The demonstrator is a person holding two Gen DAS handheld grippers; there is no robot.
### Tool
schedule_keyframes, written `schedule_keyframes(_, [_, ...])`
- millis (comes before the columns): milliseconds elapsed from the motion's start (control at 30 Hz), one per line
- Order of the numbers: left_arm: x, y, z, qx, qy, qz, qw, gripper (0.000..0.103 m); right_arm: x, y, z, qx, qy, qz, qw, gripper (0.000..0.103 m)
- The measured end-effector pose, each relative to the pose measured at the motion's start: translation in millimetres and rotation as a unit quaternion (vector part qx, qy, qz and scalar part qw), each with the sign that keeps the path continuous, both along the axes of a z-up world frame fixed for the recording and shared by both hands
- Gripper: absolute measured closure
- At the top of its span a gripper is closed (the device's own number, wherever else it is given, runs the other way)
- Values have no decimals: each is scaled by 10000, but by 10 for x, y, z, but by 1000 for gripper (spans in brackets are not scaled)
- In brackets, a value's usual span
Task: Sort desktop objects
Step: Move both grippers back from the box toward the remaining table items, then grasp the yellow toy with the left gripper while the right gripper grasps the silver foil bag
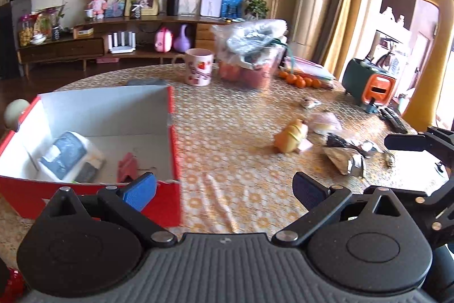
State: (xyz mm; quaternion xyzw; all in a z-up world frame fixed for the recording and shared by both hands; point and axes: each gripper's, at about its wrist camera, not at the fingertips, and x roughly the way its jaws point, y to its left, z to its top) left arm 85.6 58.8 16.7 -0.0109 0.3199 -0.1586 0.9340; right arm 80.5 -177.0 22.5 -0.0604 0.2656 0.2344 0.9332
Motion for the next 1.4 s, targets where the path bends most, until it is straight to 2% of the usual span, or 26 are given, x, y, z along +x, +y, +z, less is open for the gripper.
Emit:
schedule_keyframes(267, [-134, -469, -85, -165, -30, -304, 9994, 0, -197, -429, -174, -18, 27, -526, 9986, 1])
schedule_keyframes(533, [-154, -810, -220, -182, 12, -390, 9991, 0, -289, -882, -351, -60, 55, -1143, 9934, 1])
schedule_keyframes(733, [-65, -1092, -326, -89, 111, -521, 9985, 0, -307, -1140, -464, -82, 140, -1408, 9899, 1])
schedule_keyframes(867, [61, -1289, -360, 113, 18, -576, 9983, 0, -268, -1253, -532, -80, 217, -1537, 9878, 1])
schedule_keyframes(1100, [435, -1506, -441, 152, -76, -643, 9978, 0, -88, -1286, -633, -166, 259, -1581, 9869, 1])
schedule_keyframes(1400, [923, -1686, -672, 325, -80, -669, 9972, 0, 325, -1300, -822, -197, 423, -1682, 9847, 1])
